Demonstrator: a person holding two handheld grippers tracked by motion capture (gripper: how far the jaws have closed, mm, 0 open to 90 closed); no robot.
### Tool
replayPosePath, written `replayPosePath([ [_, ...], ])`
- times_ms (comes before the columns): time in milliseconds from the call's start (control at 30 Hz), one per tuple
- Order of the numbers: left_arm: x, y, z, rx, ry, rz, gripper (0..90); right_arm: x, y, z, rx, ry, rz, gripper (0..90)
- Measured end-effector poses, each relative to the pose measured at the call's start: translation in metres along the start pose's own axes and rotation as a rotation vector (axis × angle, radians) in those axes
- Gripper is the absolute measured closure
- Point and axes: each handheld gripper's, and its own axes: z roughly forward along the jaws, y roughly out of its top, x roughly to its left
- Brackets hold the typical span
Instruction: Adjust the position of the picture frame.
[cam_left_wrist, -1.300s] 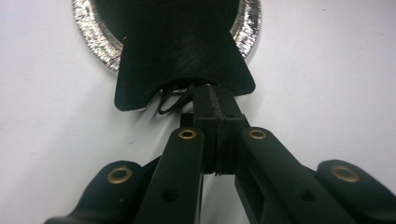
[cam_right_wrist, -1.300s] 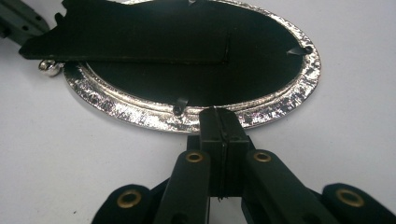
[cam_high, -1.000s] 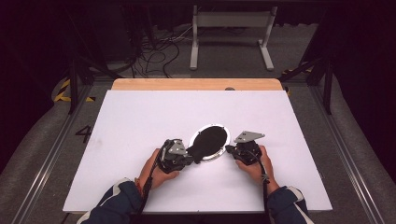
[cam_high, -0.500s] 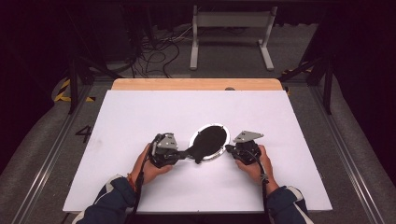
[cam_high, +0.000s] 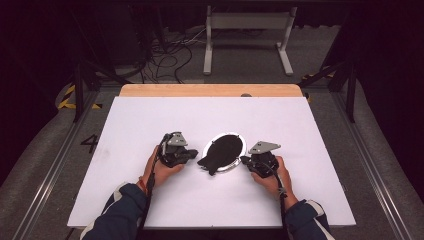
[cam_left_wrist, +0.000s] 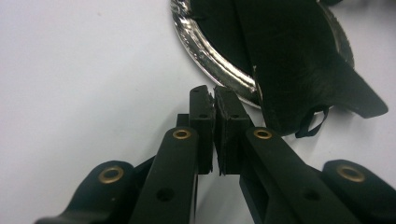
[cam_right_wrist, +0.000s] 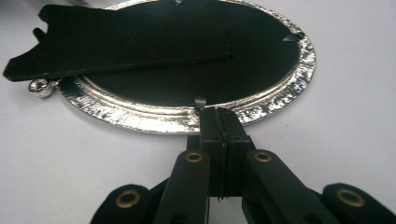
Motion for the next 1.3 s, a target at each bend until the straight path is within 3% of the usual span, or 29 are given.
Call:
replayPosePath([
  [200, -0.008, 0.0, -0.001, 0.027, -0.068, 0.013, 86.5, 0.007, -0.001, -0.001, 0.001, 0.008, -0.004, 90.0],
  [300, -0.01, -0.001, -0.004, 0.04, -0.073, 0.025, 89.5, 0.006, -0.001, -0.001, -0.004, 0.014, 0.015, 90.0],
  [500, -0.011, -0.007, -0.008, 0.042, -0.124, -0.003, 89.7, 0.005, -0.001, 0.0, -0.003, 0.007, 0.007, 90.0],
  [733, -0.02, -0.007, -0.007, 0.045, -0.145, 0.014, 89.7, 0.002, 0.003, 0.004, -0.002, -0.01, 0.007, 90.0],
  [900, -0.028, -0.006, -0.005, 0.041, -0.142, 0.021, 89.7, -0.003, 0.003, 0.005, -0.007, -0.002, 0.027, 90.0],
  [1300, -0.046, 0.0, 0.002, 0.043, -0.14, 0.053, 89.7, -0.009, 0.007, 0.011, -0.018, -0.034, 0.032, 90.0],
])
